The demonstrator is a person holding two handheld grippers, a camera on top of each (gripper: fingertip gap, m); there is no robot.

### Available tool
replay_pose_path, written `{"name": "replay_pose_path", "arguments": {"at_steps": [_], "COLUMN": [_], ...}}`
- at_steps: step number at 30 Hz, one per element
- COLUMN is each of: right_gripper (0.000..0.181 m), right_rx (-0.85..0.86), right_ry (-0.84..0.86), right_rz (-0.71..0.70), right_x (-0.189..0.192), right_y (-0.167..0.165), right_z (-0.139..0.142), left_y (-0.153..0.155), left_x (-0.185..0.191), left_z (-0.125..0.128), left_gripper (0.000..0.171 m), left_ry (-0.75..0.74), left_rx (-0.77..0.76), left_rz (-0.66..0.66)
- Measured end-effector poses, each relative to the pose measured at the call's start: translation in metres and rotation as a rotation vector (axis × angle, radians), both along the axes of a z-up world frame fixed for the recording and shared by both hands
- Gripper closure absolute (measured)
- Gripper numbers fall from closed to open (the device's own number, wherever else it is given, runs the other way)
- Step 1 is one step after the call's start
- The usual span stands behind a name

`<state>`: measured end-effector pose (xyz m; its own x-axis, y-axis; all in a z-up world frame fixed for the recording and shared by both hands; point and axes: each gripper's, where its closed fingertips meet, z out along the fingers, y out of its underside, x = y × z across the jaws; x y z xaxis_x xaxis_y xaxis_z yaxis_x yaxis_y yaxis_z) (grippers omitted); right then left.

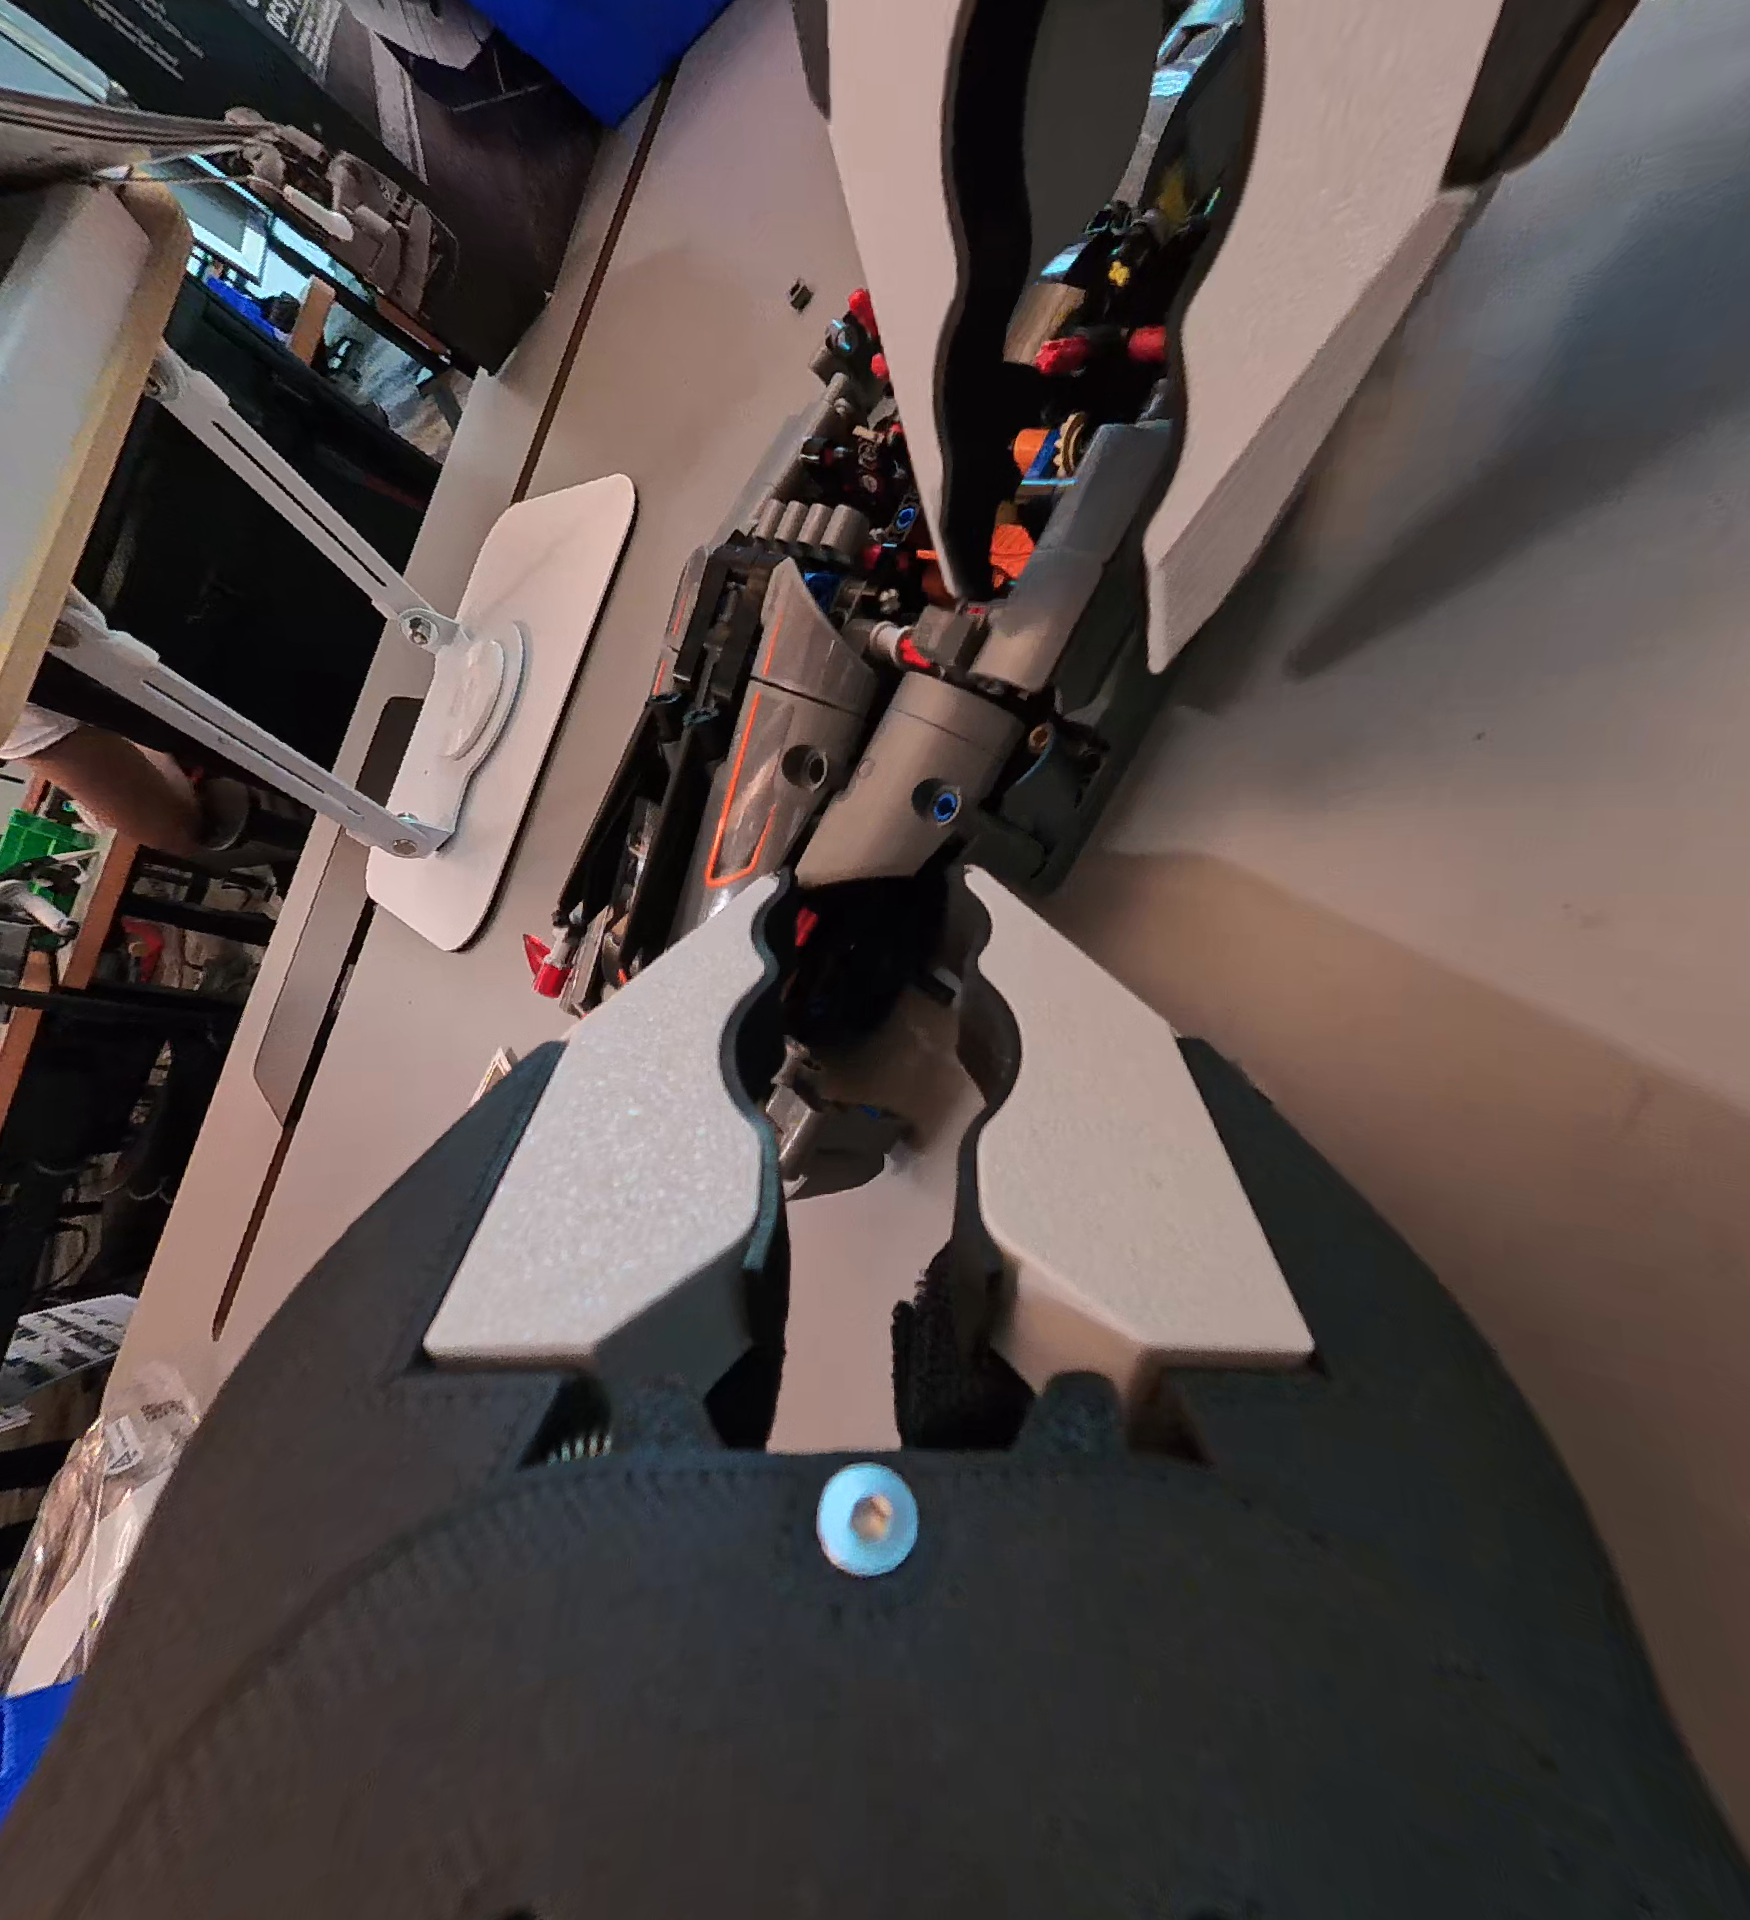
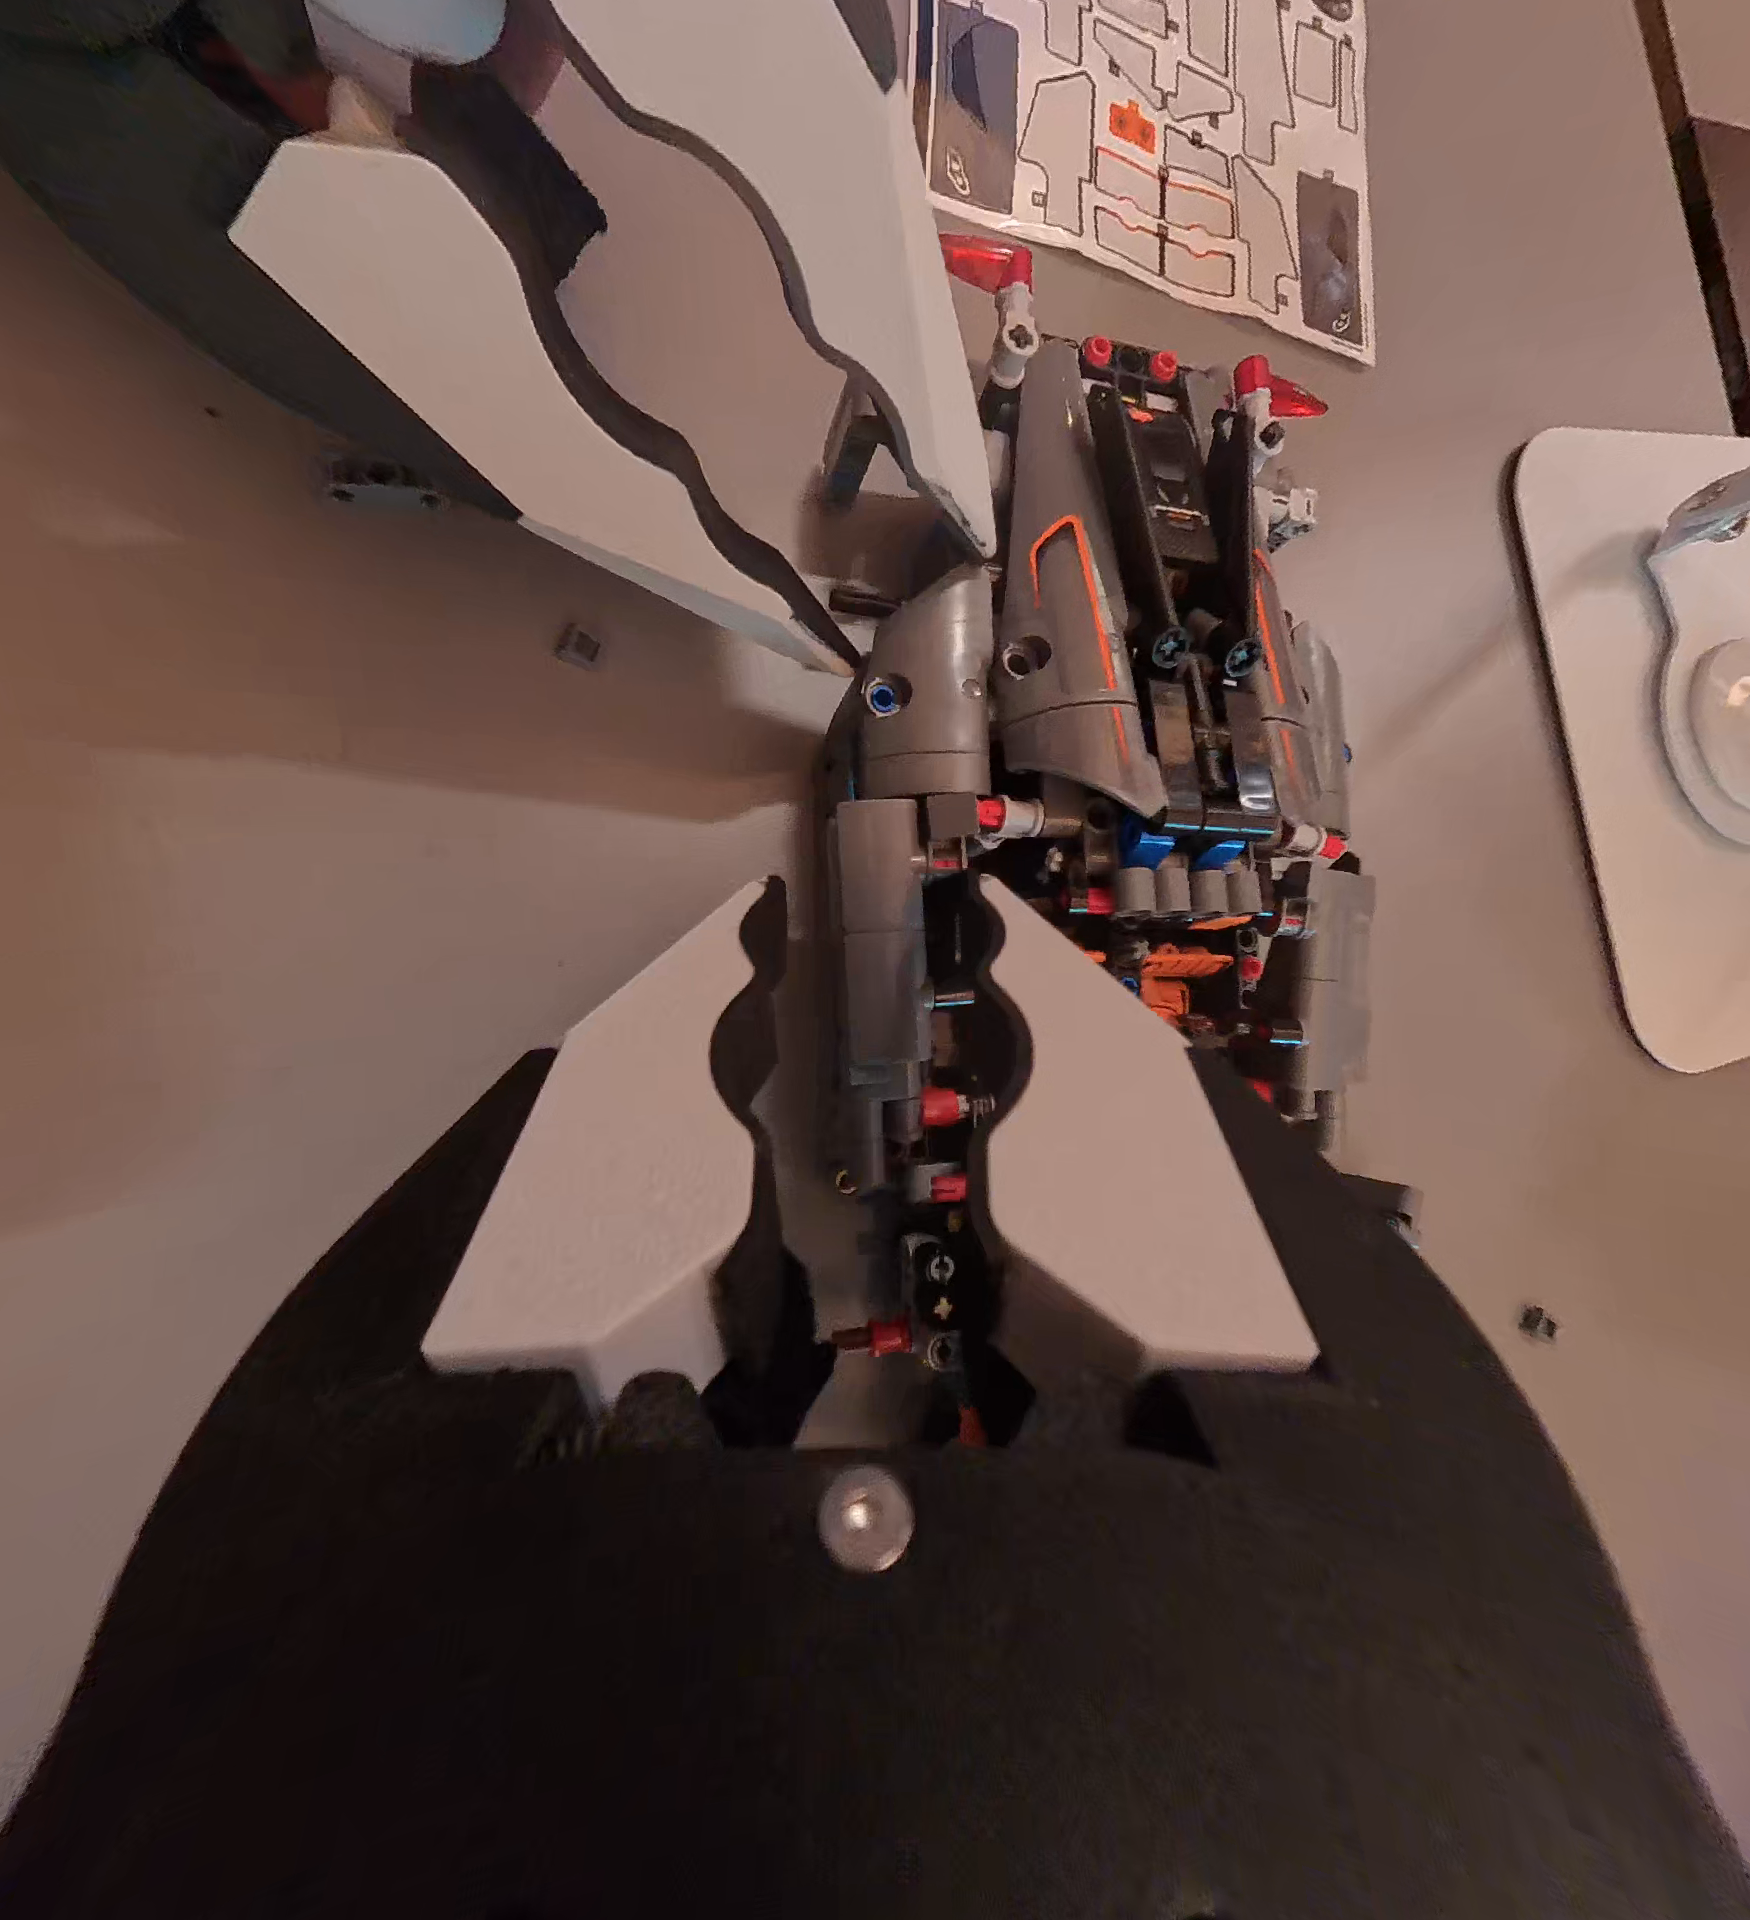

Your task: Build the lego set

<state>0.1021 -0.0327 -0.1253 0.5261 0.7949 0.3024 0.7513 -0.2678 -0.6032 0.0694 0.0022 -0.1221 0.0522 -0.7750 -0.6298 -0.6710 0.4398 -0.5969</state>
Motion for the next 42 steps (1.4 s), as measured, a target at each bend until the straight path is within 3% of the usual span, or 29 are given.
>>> {"name": "replay_pose_path", "arguments": {"at_steps": [6, 8, 10, 33, 42], "right_gripper": [0.147, 0.147, 0.158, 0.159, 0.160], "right_rx": [0.032, 0.014, 0.000, -0.099, -0.198], "right_ry": [0.067, 0.050, 0.051, 0.028, 0.102], "right_rz": [-0.026, -0.041, -0.020, 0.039, -0.047], "right_x": [-0.004, -0.002, -0.005, -0.008, -0.006], "right_y": [0.005, 0.007, 0.007, -0.002, -0.001], "right_z": [0.010, 0.007, 0.004, -0.001, 0.000], "left_y": [0.000, 0.000, 0.000, -0.010, -0.010], "left_x": [0.000, 0.001, 0.001, 0.006, 0.007], "left_z": [0.000, 0.000, 0.000, 0.001, 0.000], "left_gripper": [0.146, 0.146, 0.146, 0.151, 0.148], "left_ry": [-0.009, -0.010, -0.011, 0.004, 0.010], "left_rx": [-0.007, -0.006, -0.006, 0.020, 0.025], "left_rz": [-0.002, -0.002, -0.003, -0.043, -0.041]}}
